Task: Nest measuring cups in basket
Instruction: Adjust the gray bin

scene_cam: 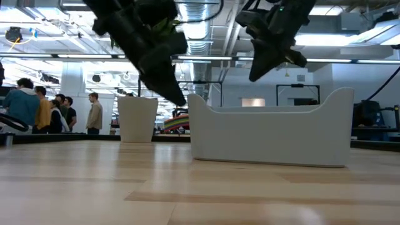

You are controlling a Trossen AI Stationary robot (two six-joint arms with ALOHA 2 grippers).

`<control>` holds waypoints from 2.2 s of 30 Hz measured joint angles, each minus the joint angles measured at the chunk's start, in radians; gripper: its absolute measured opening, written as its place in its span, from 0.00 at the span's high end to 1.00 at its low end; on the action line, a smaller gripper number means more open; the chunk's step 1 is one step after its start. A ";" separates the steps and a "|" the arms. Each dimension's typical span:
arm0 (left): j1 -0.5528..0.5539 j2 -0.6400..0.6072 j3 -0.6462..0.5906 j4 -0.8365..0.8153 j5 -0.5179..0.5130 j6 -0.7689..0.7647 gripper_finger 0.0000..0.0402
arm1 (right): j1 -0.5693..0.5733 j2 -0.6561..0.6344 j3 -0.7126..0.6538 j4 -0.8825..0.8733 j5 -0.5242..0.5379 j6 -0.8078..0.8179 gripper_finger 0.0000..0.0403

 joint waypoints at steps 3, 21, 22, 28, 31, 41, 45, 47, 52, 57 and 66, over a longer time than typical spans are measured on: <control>-0.001 -0.031 0.073 -0.130 -0.001 -0.009 0.69 | -0.007 -0.038 0.001 -0.087 0.004 0.001 0.96; -0.205 -0.054 0.146 -0.786 0.099 -0.558 0.69 | 0.135 0.131 0.001 -0.257 -0.008 0.107 0.96; -0.211 -0.054 0.143 -0.783 0.097 -0.567 0.69 | 0.135 0.143 0.002 -0.236 -0.011 0.105 0.95; -0.243 -0.054 0.143 -0.788 0.078 -0.589 0.69 | 0.146 0.205 -0.001 -0.131 -0.097 0.060 0.94; -0.242 -0.053 0.143 -0.784 0.076 -0.596 0.69 | 0.167 0.227 0.018 -0.079 -0.129 0.060 0.96; -0.238 -0.053 0.143 -0.700 0.048 -0.609 0.69 | 0.200 0.259 0.065 0.087 -0.109 0.026 0.94; -0.238 -0.053 0.143 -0.577 0.017 -0.613 0.69 | 0.197 0.261 0.066 0.106 -0.105 0.026 0.95; -0.239 -0.053 0.143 -0.530 -0.002 -0.602 0.69 | 0.193 0.261 0.066 0.100 -0.102 0.026 0.96; -0.261 -0.040 0.144 -0.493 0.016 -0.575 0.69 | 0.184 0.261 0.066 0.099 -0.101 0.026 0.96; -0.318 0.041 0.144 -0.439 0.051 -0.575 0.69 | 0.177 0.261 0.066 0.097 -0.098 0.022 0.93; -0.372 0.112 0.143 -0.230 0.088 -0.659 0.69 | 0.179 0.260 0.066 0.099 -0.084 -0.031 0.97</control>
